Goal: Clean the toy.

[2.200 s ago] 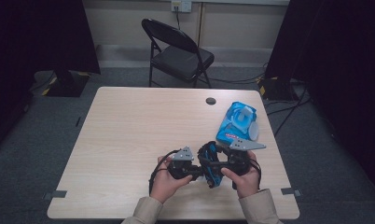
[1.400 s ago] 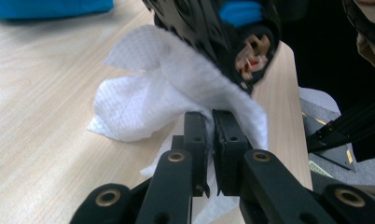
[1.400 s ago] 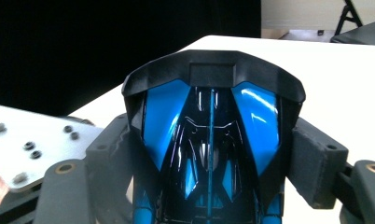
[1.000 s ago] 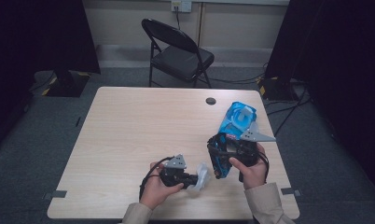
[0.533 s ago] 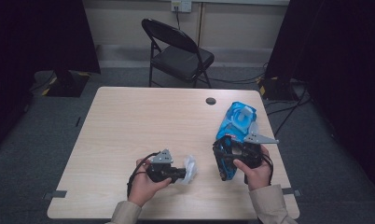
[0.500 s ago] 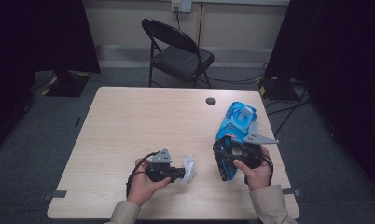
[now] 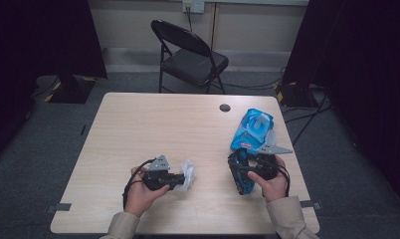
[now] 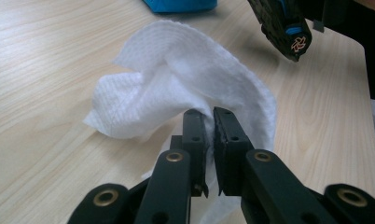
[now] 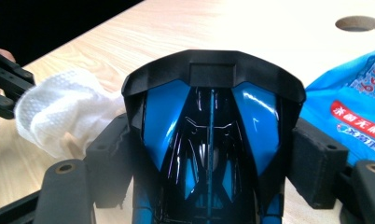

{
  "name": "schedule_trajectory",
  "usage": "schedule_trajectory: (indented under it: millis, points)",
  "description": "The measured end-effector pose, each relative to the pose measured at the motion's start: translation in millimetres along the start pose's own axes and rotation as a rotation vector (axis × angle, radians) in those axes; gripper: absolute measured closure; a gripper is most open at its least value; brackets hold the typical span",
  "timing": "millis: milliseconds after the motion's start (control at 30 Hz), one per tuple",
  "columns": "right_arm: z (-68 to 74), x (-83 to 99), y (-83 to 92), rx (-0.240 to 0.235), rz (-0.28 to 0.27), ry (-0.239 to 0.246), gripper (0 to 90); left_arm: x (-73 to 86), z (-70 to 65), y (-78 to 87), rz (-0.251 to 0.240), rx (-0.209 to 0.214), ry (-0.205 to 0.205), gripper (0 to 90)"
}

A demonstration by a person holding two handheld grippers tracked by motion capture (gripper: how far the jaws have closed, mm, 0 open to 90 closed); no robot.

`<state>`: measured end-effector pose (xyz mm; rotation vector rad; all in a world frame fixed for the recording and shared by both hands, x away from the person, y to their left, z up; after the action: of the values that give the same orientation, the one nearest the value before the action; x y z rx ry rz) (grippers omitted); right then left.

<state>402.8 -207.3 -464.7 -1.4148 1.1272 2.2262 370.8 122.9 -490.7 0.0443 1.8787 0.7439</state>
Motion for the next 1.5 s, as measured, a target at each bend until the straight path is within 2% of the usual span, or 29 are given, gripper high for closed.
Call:
schedule_trajectory:
  millis: [300,467,867,1067,1233,1333,1500]
  points:
    - [-1.3,0.9,-16.2,0.002,0.025,0.003,25.7,8.3,8.9,1.3,-0.002,-0.006,0.016,83.6]
    - [-2.1,-0.4,-26.8,0.023,0.04,0.005,25.6,12.2,13.4,1.8,0.0,-0.013,0.026,83.0]
    - [0.5,7.0,-63.1,0.064,0.128,0.047,25.5,18.2,21.7,6.4,0.0,-0.027,0.041,82.1]
    - [-0.3,8.4,-74.1,0.08,0.164,0.05,25.4,19.7,26.3,9.5,0.009,-0.057,0.045,82.1]
    - [0.5,8.7,-80.8,0.092,0.192,0.076,25.3,20.8,34.6,12.7,0.008,-0.084,0.065,82.5]
    - [0.7,7.9,-83.0,0.099,0.2,0.087,25.3,19.1,36.4,14.0,0.005,-0.096,0.062,82.5]
    - [-0.7,7.6,-86.4,0.105,0.208,0.076,25.2,17.2,41.5,15.2,-0.008,-0.107,0.078,82.7]
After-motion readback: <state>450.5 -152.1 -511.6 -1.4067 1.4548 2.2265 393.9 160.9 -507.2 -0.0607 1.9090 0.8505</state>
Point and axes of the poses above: each handheld gripper's, and its own axes: y roughly backward along the jaws, x roughly out of its underside, z roughly to its left, the point moved 2 cm from there along -y, roughly forward along the jaws, and after that the axes turned 2 degrees about x, right-handed, at the moved point
